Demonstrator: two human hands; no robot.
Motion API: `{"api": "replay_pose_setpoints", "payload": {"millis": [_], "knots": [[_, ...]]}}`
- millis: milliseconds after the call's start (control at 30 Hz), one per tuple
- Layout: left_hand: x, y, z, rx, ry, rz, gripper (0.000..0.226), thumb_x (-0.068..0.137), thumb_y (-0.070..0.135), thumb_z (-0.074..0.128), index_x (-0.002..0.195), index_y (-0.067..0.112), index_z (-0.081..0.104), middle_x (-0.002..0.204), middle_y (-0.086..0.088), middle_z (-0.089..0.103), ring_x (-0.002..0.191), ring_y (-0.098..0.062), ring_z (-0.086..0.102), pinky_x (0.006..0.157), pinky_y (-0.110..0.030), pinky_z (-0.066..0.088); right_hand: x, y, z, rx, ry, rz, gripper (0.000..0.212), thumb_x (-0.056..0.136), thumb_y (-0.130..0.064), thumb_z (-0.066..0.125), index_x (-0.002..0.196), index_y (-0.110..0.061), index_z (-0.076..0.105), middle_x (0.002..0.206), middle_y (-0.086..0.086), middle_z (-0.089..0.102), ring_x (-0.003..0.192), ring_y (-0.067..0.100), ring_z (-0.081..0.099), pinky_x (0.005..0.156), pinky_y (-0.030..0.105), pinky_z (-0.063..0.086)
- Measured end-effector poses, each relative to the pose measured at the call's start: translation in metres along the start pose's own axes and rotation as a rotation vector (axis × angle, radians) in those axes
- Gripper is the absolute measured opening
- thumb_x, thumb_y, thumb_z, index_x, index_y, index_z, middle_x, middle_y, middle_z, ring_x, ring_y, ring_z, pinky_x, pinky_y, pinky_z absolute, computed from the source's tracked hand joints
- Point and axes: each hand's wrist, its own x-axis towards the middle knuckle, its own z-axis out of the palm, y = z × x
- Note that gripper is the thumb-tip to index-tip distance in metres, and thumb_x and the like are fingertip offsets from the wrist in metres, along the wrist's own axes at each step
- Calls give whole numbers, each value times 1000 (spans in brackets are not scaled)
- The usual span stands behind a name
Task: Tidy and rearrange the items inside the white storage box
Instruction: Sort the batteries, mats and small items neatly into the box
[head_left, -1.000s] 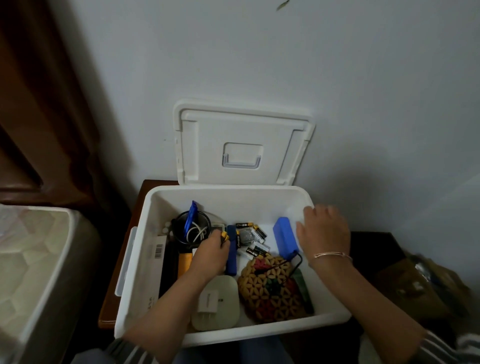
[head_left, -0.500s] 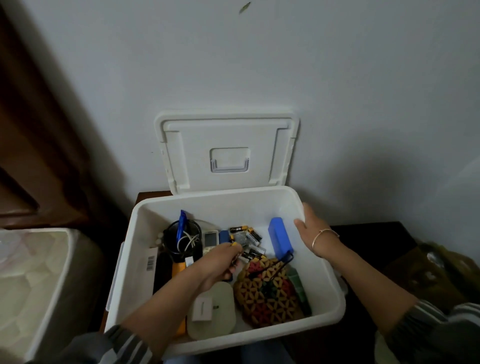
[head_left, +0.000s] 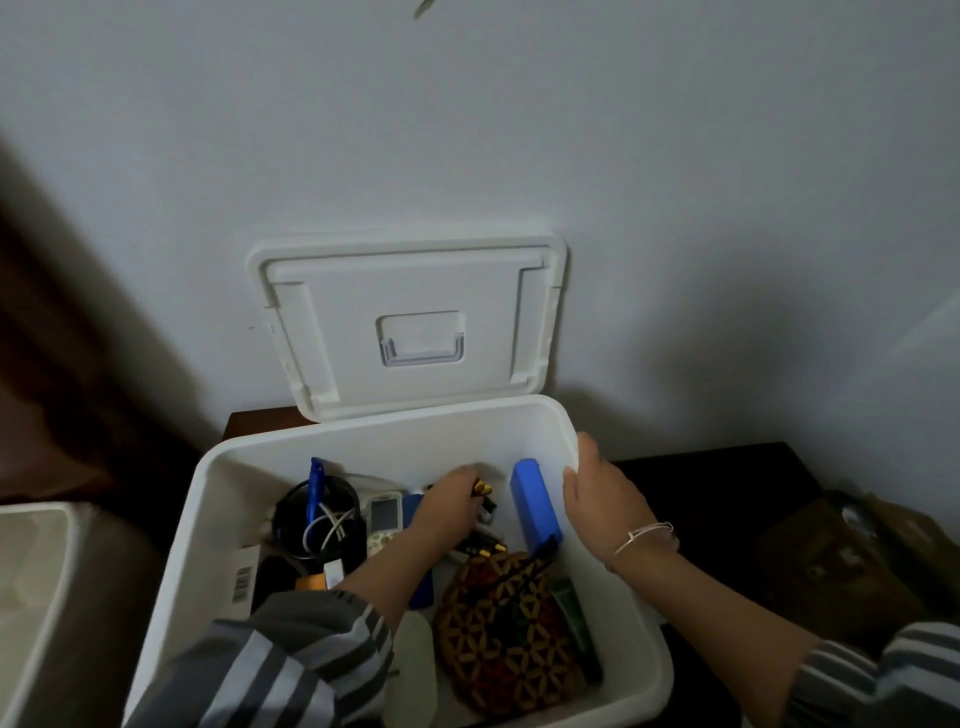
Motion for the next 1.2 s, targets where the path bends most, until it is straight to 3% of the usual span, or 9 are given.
{"api": "replay_pose_setpoints", "payload": {"millis": [133, 300, 433, 667, 800, 867, 933, 1000, 1200], "knots": [[9, -3, -1, 198, 2, 186, 35, 95, 6, 51, 129, 11, 52, 134, -9, 55, 121, -24, 52, 98, -30, 39, 2, 1, 2, -14, 5, 8, 42, 100, -25, 32, 139, -12, 24, 109, 13, 59, 90, 28, 59, 67, 34, 45], [13, -9, -6, 480, -9, 302, 51, 90, 4, 54, 137, 8, 37, 136, -11, 50, 122, -26, 48, 94, -34, 42, 3, 1, 3, -33, 18, 17, 42, 100, -25, 31, 139, -12, 23, 109, 13, 58, 90, 26, 58, 69, 35, 47], [16, -10, -7, 647, -45, 397, 39, 93, 9, 51, 131, 8, 44, 136, -11, 50, 124, -27, 48, 99, -34, 39, 3, 0, 3, -42, 24, 18, 43, 101, -27, 31, 140, -12, 22, 111, 13, 58, 94, 27, 59, 74, 39, 51], [23, -7, -14, 836, -147, 425, 25, 94, 16, 51, 118, 10, 56, 119, -11, 61, 109, -30, 59, 89, -37, 45, 2, 0, 2, -47, 21, 8, 46, 100, -29, 32, 142, -11, 21, 112, 13, 57, 95, 26, 58, 76, 39, 51], [21, -1, -12, 858, -106, 405, 20, 92, 13, 55, 110, 9, 61, 110, -9, 66, 102, -27, 63, 86, -34, 48, 3, 0, 3, -45, 28, 7, 48, 101, -31, 31, 143, -11, 20, 114, 13, 56, 97, 25, 58, 75, 36, 49], [16, 4, -10, 835, -4, 382, 16, 85, 15, 64, 101, 9, 65, 98, -9, 70, 90, -24, 67, 77, -31, 50, 3, 1, 4, -47, 36, 0, 48, 101, -30, 31, 143, -11, 20, 114, 12, 56, 98, 24, 57, 75, 35, 49], [10, 7, -9, 777, 90, 405, 28, 51, 19, 90, 68, 11, 68, 62, -4, 67, 54, -17, 66, 48, -23, 49, 3, 2, 5, -49, 41, -7, 47, 101, -28, 32, 143, -12, 20, 114, 12, 56, 97, 22, 57, 75, 33, 50], [8, 7, -2, 714, 205, 421, 41, 24, 19, 96, 53, 14, 67, 43, -1, 57, 34, -15, 55, 31, -19, 38, 4, 4, 7, -49, 46, -9, 46, 101, -27, 32, 142, -12, 20, 113, 11, 57, 96, 22, 57, 74, 32, 50], [7, 1, 19, 562, 303, 403, 47, 43, 15, 95, 84, 10, 74, 56, -3, 65, 42, -16, 61, 37, -23, 48, 6, 5, 10, -61, 64, -6, 46, 100, -26, 34, 141, -12, 22, 112, 10, 57, 96, 21, 57, 68, 29, 45]]}}
